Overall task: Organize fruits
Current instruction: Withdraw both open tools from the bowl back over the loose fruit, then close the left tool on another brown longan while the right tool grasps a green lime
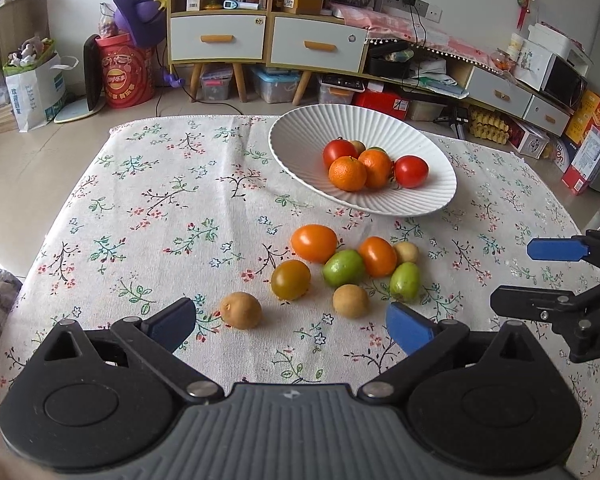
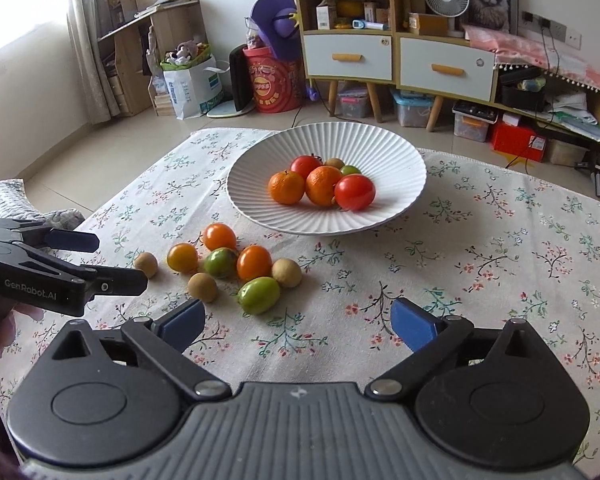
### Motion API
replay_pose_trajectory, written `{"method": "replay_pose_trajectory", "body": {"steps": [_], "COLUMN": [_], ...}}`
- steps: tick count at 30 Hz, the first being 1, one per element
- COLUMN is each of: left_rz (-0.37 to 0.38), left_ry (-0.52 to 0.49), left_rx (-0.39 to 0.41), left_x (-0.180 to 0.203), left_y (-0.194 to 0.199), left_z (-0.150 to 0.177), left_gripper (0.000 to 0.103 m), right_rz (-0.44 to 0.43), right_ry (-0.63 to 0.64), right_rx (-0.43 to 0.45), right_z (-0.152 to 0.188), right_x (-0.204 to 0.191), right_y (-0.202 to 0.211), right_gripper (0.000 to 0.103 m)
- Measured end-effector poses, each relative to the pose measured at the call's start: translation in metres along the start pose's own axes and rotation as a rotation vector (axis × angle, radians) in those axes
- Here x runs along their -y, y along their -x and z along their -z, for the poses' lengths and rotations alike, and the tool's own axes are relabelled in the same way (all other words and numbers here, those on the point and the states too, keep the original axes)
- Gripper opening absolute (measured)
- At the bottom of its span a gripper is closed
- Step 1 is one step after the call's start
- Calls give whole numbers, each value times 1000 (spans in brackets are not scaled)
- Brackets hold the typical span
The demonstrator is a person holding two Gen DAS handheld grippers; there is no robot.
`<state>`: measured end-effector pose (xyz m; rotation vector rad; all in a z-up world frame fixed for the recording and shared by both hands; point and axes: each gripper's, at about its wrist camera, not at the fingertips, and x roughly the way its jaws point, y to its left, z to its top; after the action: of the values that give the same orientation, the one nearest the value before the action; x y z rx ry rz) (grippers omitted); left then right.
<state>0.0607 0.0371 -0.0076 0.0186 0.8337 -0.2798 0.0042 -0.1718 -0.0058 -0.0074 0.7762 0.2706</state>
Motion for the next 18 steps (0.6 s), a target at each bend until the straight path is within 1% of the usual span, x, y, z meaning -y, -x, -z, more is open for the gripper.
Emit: {"method": "replay_pose_trajectory", "body": {"steps": [7,11,18], "left_rz": [-2,-18,-34], "left_ry": [-47,-69,-76], "left_rx": [22,33,56], "left_x": [-2,-7,-16], "left_y": [-4,-10,-17], "left_z": [13,24,38], "left_gripper": [96,96,96], "right_rz": [12,22,42], "right_ry": [36,40,51], "right_rx": [-9,-15,-24], "right_z": [12,17,22], "right_x": [-11,-14,-17], "right_y": [-10,-19,-34], "right_gripper": [100,100,100]}}
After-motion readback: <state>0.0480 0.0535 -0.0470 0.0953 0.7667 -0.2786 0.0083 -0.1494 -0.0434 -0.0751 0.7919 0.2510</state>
